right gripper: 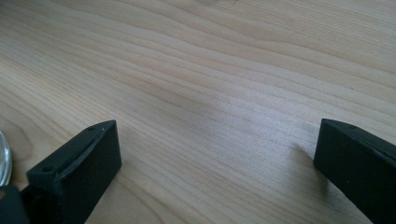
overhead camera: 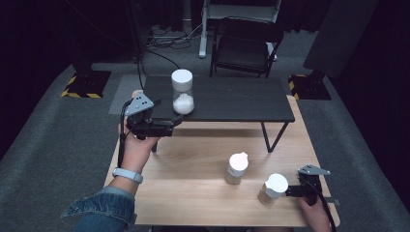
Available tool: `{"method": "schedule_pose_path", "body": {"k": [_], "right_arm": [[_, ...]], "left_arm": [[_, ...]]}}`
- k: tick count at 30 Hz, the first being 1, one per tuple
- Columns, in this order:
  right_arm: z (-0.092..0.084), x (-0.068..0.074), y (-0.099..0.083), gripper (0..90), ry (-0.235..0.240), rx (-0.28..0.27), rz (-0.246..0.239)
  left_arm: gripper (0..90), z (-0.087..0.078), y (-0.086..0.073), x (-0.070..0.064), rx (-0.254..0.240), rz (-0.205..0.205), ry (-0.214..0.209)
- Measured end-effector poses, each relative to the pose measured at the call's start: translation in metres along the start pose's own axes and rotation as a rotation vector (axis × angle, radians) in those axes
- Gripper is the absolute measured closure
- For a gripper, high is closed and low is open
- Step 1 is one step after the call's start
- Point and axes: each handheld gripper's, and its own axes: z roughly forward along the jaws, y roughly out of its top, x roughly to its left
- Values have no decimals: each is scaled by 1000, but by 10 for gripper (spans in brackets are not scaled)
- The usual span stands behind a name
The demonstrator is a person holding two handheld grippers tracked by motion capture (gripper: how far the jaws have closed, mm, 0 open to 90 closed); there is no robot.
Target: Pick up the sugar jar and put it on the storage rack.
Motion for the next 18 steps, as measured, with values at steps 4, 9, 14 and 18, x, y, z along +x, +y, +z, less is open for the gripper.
{"method": "schedule_pose_path", "body": {"k": [4,9,14,18], "right_arm": [[0,0,0,6,0,0,0],[0,0,0,6,0,0,0],[0,0,0,6,0,0,0],[0,0,0,6,0,0,0]], "left_arm": [[58,-2,-7,-2,6,1,17],[59,-3,-15,-3,19,3,21],[56,-4,-24,-3,25,-6,26],[57,-2,-30,-3,32,-14,19]]}}
